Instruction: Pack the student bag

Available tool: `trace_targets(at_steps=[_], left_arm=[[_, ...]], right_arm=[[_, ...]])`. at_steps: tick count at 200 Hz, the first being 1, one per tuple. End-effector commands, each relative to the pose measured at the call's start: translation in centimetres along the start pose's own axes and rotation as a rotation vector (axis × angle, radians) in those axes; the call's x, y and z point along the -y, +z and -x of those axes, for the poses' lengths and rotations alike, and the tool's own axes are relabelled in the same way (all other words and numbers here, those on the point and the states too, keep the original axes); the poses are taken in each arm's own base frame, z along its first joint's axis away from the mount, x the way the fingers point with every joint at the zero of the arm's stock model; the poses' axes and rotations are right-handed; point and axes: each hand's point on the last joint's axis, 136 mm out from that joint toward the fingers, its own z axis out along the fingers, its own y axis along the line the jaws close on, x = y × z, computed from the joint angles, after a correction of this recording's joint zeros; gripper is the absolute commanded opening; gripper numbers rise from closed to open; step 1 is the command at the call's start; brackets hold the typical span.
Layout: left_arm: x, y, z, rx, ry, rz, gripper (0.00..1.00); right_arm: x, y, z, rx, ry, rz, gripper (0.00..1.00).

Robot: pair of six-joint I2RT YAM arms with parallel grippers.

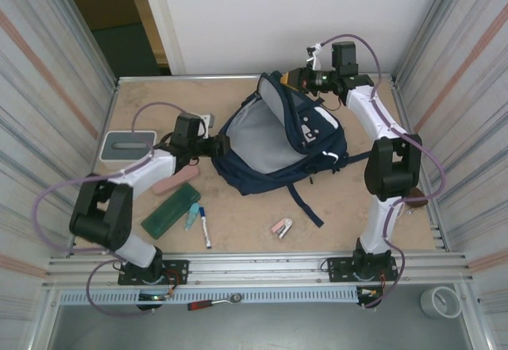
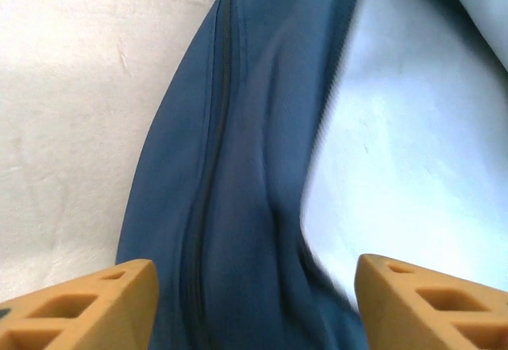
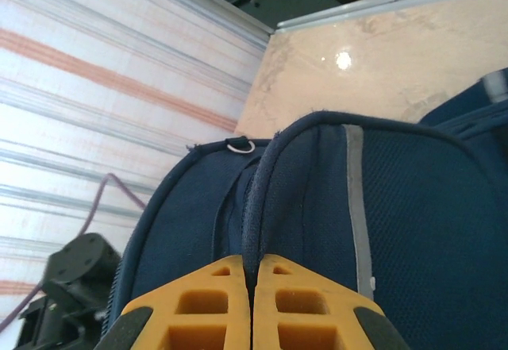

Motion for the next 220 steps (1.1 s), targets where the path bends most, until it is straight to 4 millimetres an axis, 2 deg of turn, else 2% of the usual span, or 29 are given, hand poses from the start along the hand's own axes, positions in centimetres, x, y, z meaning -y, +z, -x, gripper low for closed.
trace_targets(at_steps=[1,13,54,69,83,103,125,141,164,187,220], left_arm=[[-1.4,-4.1,-0.7,0.018,0.017,0.102,0.74],[-2.6,-6.0,-2.5,-0.004,0.009,0.162,0.76],[-6.0,-11.0,-11.0,-0.146,-0.109,0.344,0.78],[-7.4,-12.2,-13.1,-0.170,-0.151,0.416,0.78],[-8.4,-12.7,-14.0,-0.175,-0.175,0.471,0.78],[-8.5,-12.2,-13.4,-0.172,-0.156,0.478,0.79],[-8.8,-11.3,-11.1,-0.176,-0.079,0.520,0.82],[-8.0,-9.8,-9.4,-0.193,-0.027,0.476,0.82],[-7.6,-7.8,-7.7,-0.226,0.046,0.495,0.84],[-8.3,-7.4,-6.8,-0.291,0.157,0.592,0.86],[-8.7,-7.2,-6.2,-0.380,0.347,0.623,0.90]], right_arm=[[-2.1,0.5,1.4,0.026,-0.087,0.054,0.00],[-2.4,0.9,1.0,0.010,-0.094,0.064,0.00],[-3.2,2.1,-0.9,-0.053,-0.096,0.096,0.00],[-3.0,2.5,-1.9,-0.081,-0.098,0.077,0.00],[-2.4,2.9,-3.1,-0.110,-0.103,0.042,0.00],[-1.1,3.7,-4.8,-0.141,-0.103,-0.015,0.00],[-0.6,4.5,-6.2,-0.172,-0.094,-0.004,0.00],[-0.2,4.8,-6.7,-0.180,-0.081,0.008,0.00],[0.2,4.7,-6.8,-0.180,-0.069,0.023,0.00],[0.2,4.1,-6.5,-0.166,-0.056,0.050,0.00],[0.7,3.4,-6.5,-0.162,-0.032,0.072,0.00]])
